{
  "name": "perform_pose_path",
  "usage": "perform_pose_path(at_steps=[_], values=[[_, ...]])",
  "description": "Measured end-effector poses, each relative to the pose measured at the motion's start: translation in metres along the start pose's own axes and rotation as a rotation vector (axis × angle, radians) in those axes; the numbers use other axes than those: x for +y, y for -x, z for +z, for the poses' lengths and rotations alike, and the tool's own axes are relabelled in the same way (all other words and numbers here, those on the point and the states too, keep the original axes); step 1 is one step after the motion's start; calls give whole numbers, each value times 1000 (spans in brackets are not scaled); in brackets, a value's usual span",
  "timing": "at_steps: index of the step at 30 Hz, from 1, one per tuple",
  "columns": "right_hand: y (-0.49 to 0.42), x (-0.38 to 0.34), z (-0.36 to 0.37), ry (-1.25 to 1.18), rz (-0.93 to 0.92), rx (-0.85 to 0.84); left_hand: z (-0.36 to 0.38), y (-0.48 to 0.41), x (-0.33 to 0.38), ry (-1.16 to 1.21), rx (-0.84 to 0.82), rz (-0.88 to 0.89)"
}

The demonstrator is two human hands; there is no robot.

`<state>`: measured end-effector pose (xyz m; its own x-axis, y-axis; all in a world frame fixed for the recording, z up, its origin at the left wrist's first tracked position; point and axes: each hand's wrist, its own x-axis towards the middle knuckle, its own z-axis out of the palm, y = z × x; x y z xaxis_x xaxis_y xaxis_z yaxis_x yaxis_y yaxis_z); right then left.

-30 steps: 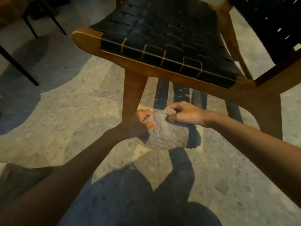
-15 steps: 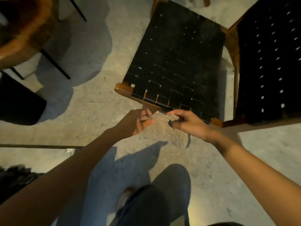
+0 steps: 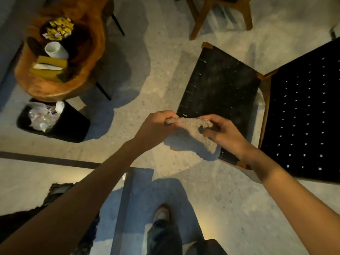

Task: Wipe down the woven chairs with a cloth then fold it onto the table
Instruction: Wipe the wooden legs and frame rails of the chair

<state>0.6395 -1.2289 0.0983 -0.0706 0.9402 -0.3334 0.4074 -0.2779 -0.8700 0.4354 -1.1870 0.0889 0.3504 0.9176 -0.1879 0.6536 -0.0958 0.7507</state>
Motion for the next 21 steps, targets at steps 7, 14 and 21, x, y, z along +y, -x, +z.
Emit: perform_pose_path(at_steps=[7, 14, 21], values=[[-43, -78, 17, -33, -60, -14, -93, -25, 5, -52, 48, 18], [-119, -91, 18, 61, -18, -6, -126, -86, -11, -136, 58, 61], [-191, -114, 1, -107, -53, 12, -158, -182, -13, -128, -39, -12]])
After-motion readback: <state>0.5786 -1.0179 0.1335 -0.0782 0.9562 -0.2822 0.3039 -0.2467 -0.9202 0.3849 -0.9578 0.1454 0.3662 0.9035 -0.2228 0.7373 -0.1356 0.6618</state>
